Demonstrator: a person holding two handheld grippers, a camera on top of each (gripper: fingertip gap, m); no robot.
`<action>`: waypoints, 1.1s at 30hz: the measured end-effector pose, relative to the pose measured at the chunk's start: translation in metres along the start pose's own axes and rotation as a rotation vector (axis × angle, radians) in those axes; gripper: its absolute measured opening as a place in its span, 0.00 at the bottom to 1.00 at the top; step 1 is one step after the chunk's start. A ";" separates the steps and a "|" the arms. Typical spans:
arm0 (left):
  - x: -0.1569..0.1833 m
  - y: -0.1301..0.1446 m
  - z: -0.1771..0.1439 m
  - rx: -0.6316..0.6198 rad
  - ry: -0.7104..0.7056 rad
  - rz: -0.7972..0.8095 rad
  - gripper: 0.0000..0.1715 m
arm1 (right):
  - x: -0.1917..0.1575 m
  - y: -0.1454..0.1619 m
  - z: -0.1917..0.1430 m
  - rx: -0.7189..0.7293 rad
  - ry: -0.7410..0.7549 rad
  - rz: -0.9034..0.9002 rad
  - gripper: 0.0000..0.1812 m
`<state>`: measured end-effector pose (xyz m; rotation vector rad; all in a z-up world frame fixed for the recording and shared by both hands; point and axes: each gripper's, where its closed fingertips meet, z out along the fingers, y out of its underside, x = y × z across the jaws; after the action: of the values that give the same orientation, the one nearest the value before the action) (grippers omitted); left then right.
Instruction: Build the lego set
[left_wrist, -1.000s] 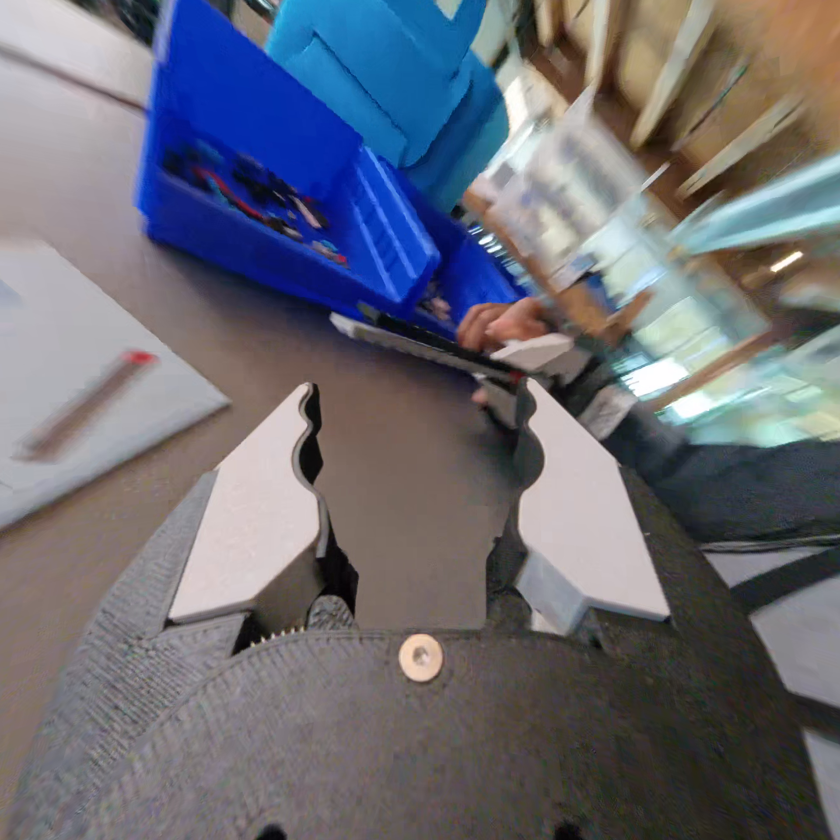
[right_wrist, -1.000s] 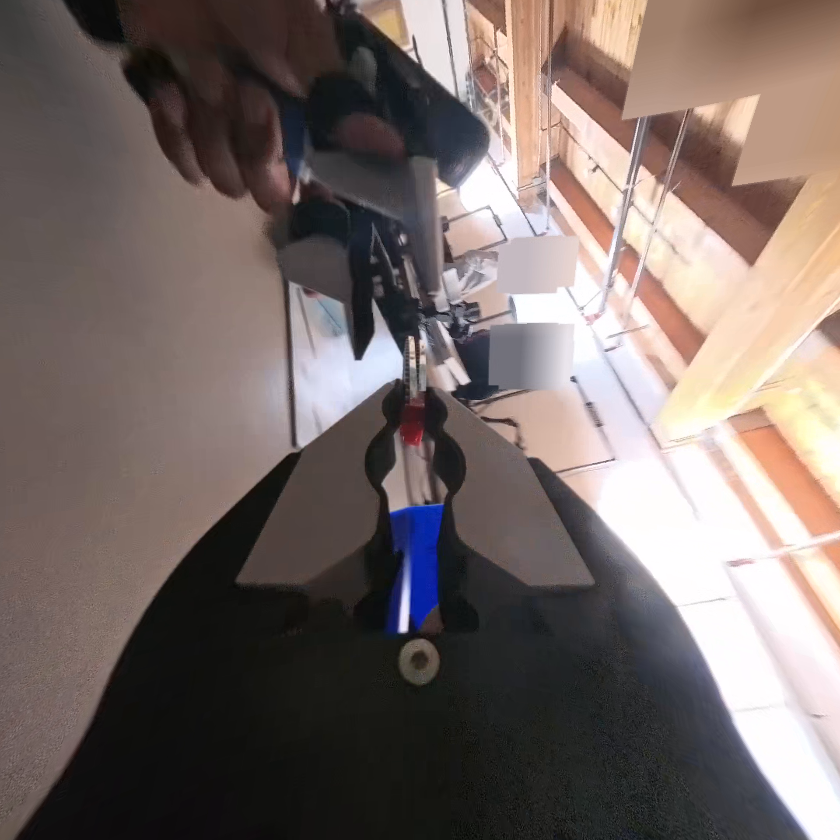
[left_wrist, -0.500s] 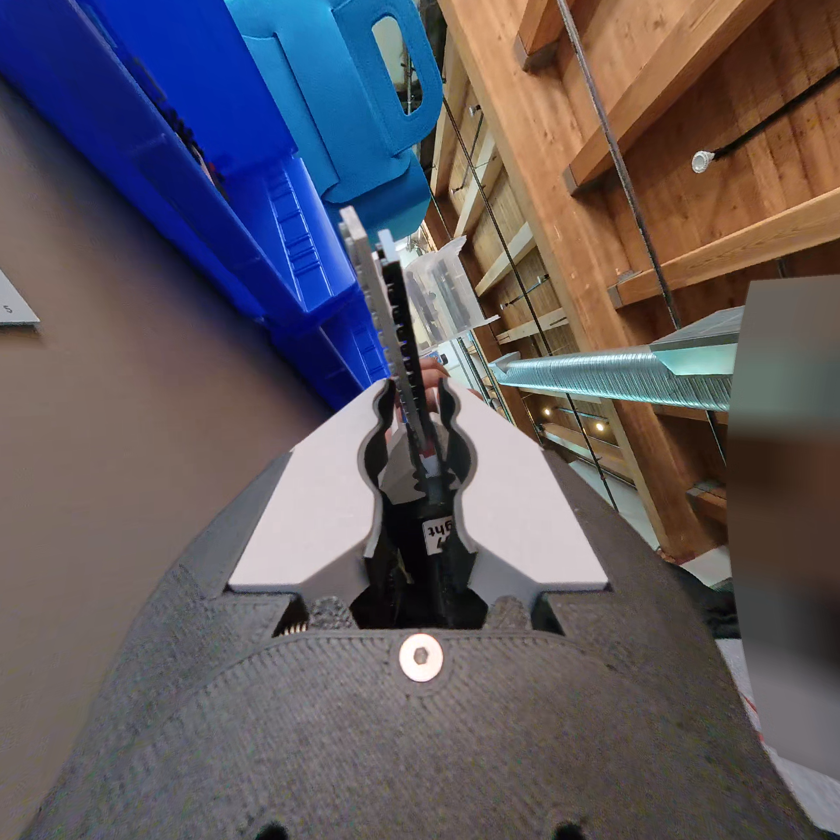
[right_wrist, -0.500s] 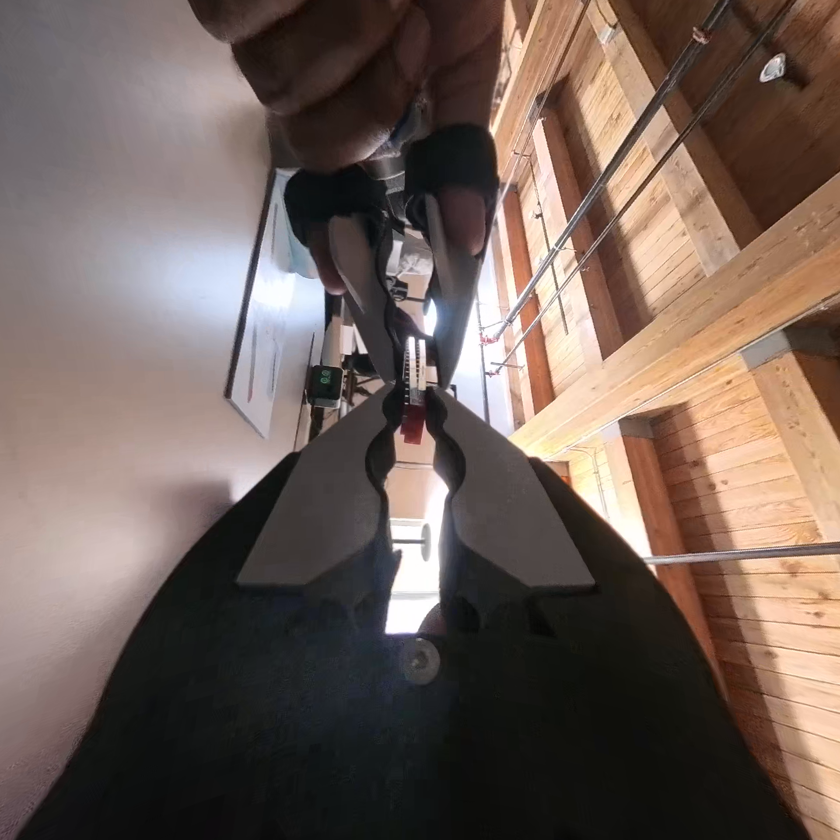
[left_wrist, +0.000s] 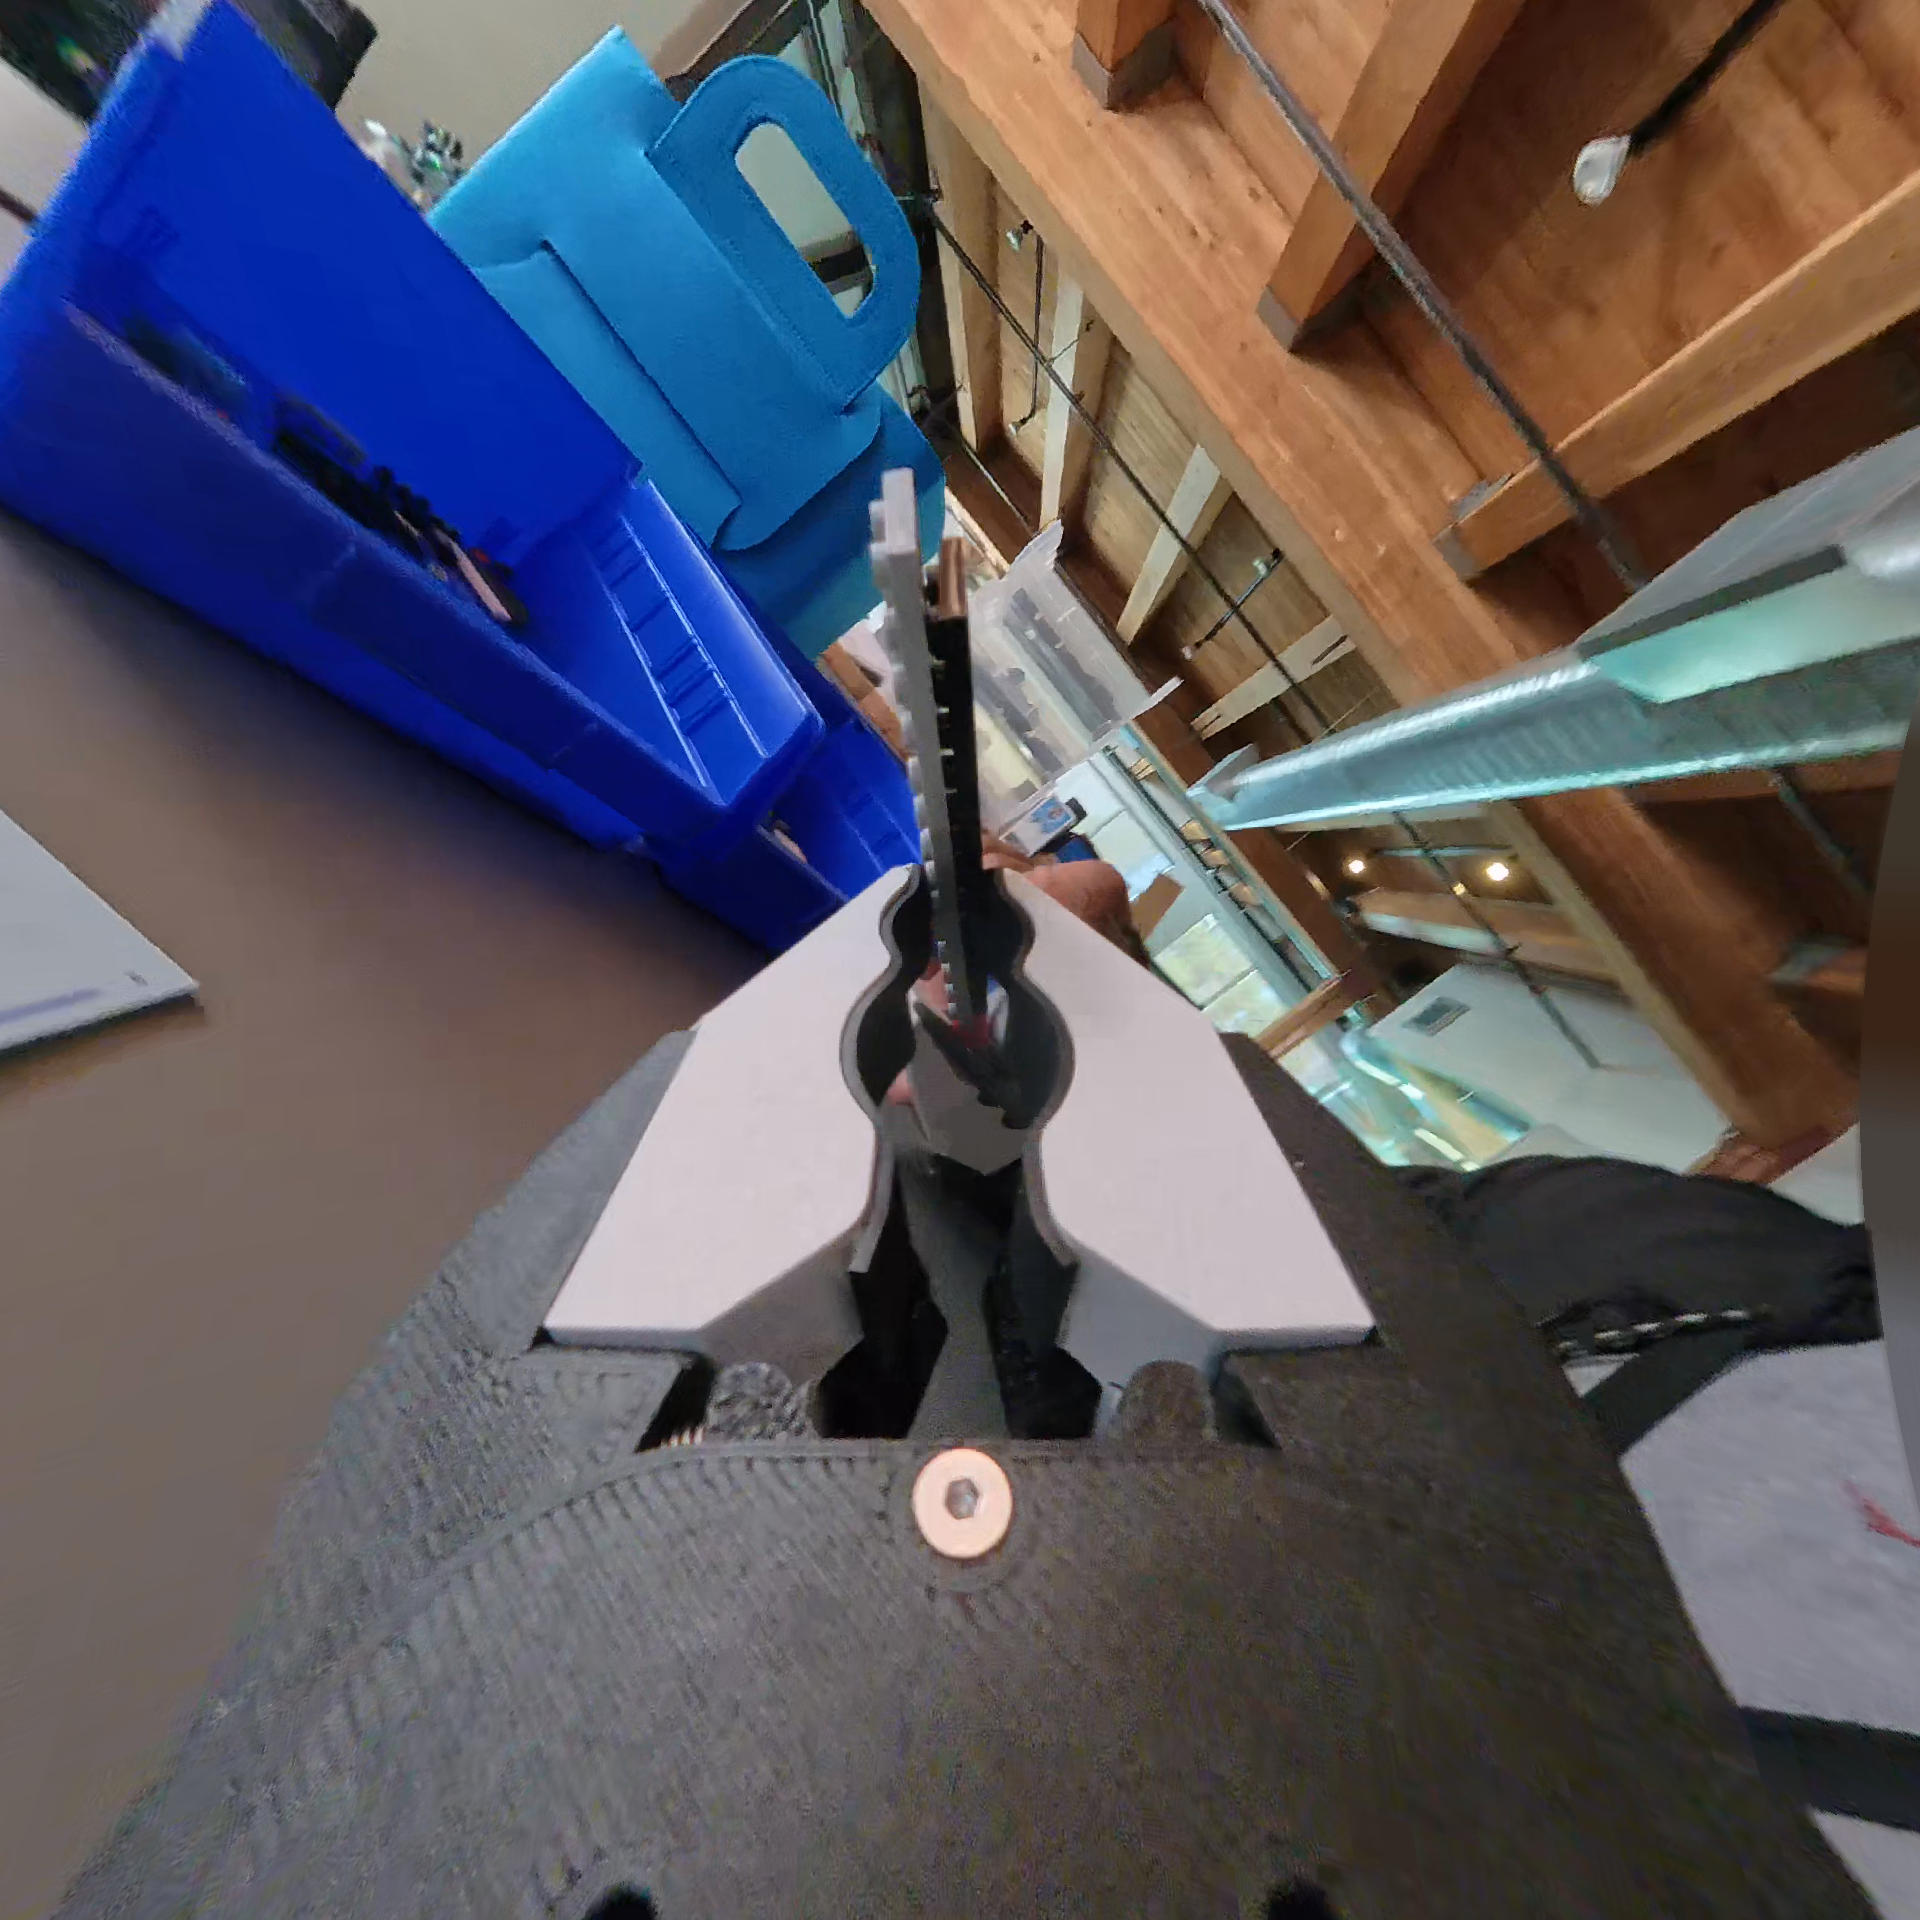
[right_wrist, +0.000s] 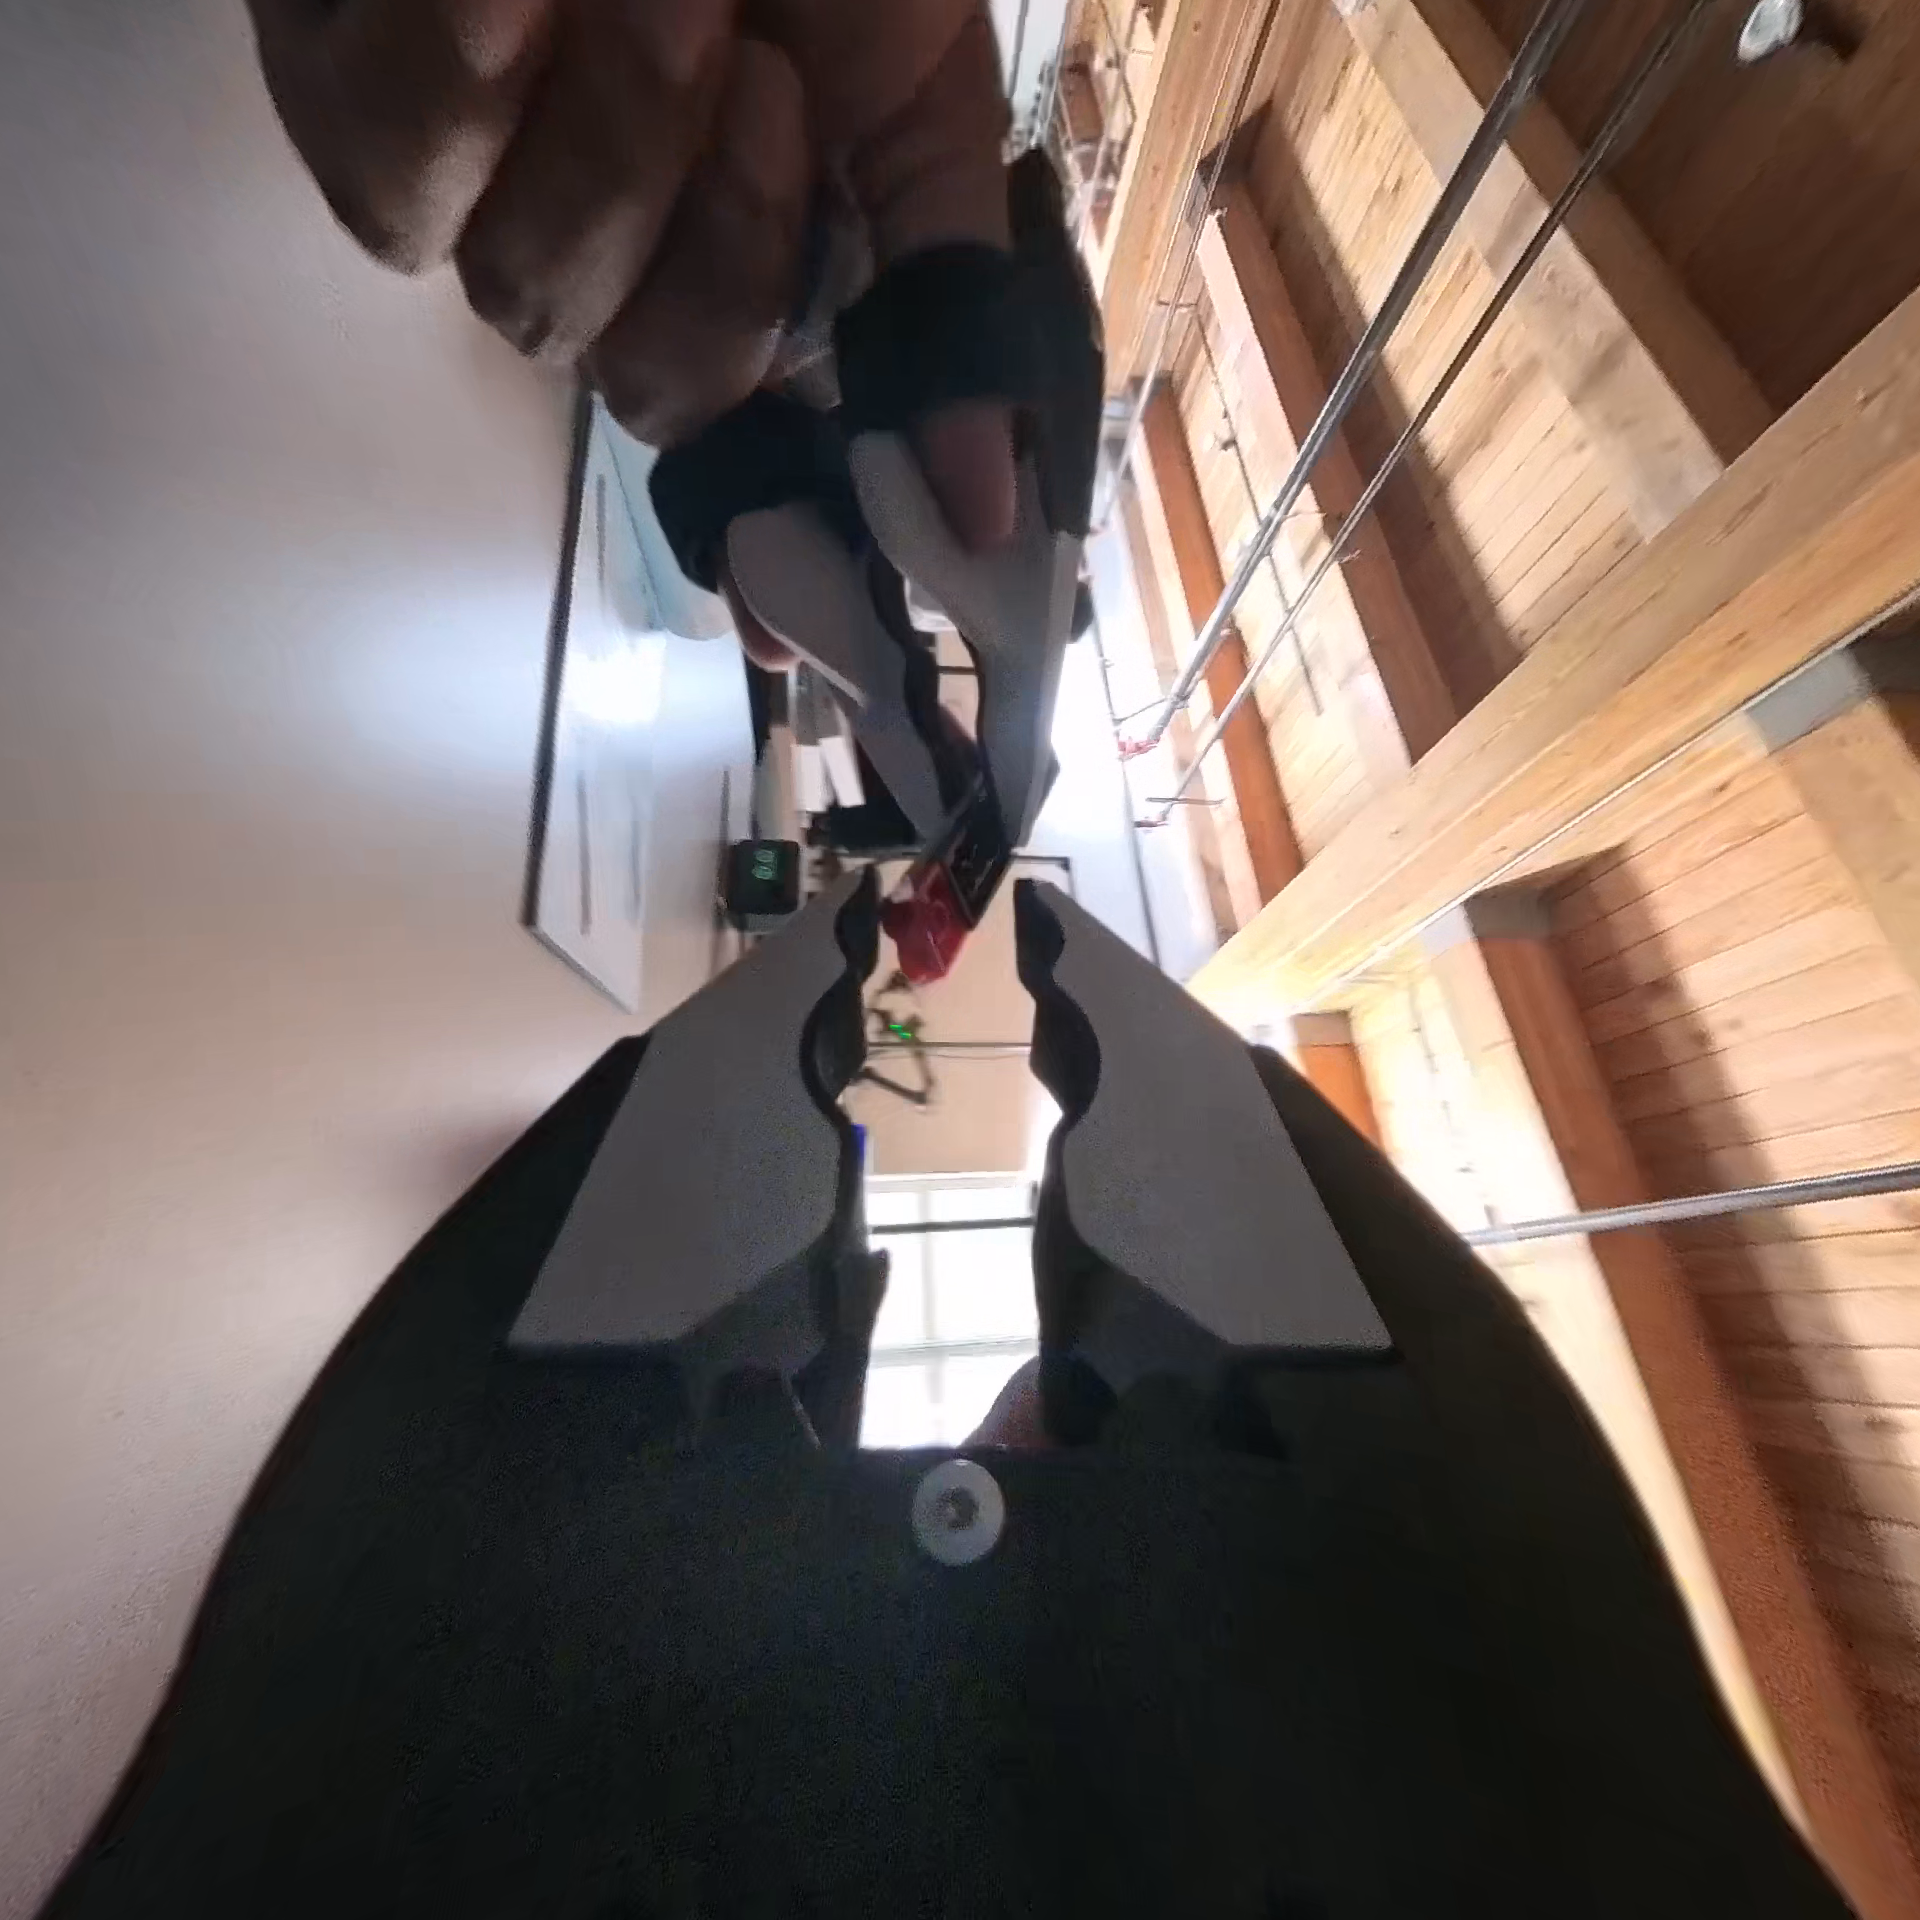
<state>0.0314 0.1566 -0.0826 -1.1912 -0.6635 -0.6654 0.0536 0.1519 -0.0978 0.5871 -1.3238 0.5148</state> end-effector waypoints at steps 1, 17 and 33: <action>0.001 -0.002 -0.001 -0.003 0.005 0.041 0.05 | -0.001 0.001 -0.001 0.008 -0.019 0.058 0.17; 0.081 0.017 -0.019 -0.067 0.321 0.738 0.05 | 0.064 -0.040 -0.021 0.369 -0.301 1.466 0.22; 0.107 0.041 -0.023 -0.081 0.463 0.858 0.05 | 0.071 -0.064 -0.028 0.404 -0.316 1.400 0.06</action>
<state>0.1333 0.1321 -0.0313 -1.2003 0.2780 -0.2115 0.1281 0.1234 -0.0388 -0.0564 -1.8276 1.9126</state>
